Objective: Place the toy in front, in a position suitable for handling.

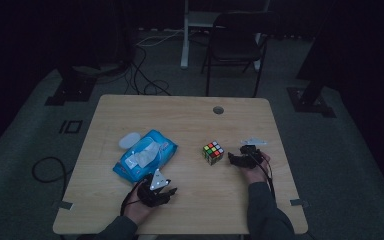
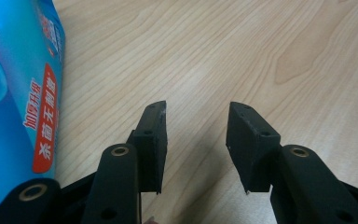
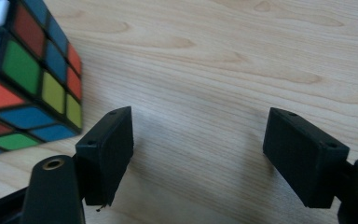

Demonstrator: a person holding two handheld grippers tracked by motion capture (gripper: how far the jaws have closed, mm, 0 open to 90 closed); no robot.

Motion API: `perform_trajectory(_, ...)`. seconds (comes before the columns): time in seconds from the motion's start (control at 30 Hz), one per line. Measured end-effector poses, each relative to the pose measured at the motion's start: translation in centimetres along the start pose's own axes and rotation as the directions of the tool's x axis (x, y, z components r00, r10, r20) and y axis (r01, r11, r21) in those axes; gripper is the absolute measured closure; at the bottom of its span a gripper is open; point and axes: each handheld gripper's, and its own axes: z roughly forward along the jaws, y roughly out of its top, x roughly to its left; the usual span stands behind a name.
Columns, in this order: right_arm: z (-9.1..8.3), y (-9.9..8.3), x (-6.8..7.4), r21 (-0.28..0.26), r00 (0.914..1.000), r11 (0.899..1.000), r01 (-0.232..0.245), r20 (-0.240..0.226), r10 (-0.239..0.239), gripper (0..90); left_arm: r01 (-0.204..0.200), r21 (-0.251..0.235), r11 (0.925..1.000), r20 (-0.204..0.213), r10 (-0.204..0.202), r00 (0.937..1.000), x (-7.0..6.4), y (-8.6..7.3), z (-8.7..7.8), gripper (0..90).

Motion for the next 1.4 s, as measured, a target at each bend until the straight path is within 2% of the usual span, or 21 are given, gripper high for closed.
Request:
perform_trajectory(0.23,-2.9,1.5,1.2,-0.121,0.9973,0.993,0.006,-0.072,-0.015,26.7,0.011,0.005,0.9999,0.001,-0.011,0.9999,0.2,-0.1,0.6,58.9)
perform_trajectory(0.43,-4.1,2.6,3.1,-0.174,0.9887,0.984,0.025,-0.141,-0.05,25.1,0.013,-0.001,0.9999,0.014,-0.013,0.9998,0.2,-0.2,0.9,58.3)
perform_trajectory(0.53,-3.8,2.8,4.2,-0.16,0.9823,0.987,0.034,-0.177,-0.062,22.7,0.013,-0.005,0.9999,0.017,-0.013,0.9998,0.3,-0.2,0.9,57.5)
perform_trajectory(0.63,-3.2,3.1,5.6,-0.137,0.9774,0.988,0.076,-0.186,-0.101,19.7,0.01,-0.006,0.9999,0.014,-0.01,0.9998,0.3,-0.2,0.9,56.3)
perform_trajectory(0.73,-2.4,3.5,6.9,-0.125,0.9726,0.984,0.13,-0.176,-0.151,17.1,0.013,-0.006,0.9999,0.014,-0.013,0.9998,0.3,-0.2,0.9,55.9)
perform_trajectory(0.8,-1.7,3.6,7.3,-0.106,0.9721,0.983,0.15,-0.165,-0.166,17.0,0.013,-0.006,0.9999,0.015,-0.013,0.9998,0.3,-0.2,0.9,55.9)
perform_trajectory(1.03,0.2,3.5,7.2,-0.045,0.9741,0.988,0.147,-0.167,-0.153,23.4,0.017,-0.005,0.9998,0.019,-0.017,0.9997,0.4,-0.2,0.9,55.9)
perform_trajectory(1.33,0.8,3.1,7.1,-0.032,0.9666,0.984,0.178,-0.182,-0.18,33.2,0.019,-0.006,0.9998,0.019,-0.018,0.9996,0.4,-0.2,0.9,55.9)
perform_trajectory(1.4,0.8,3.2,7.1,-0.032,0.9608,0.978,0.204,-0.185,-0.206,33.7,0.026,-0.006,0.9996,0.022,-0.026,0.9994,0.5,-0.2,0.9,56.0)
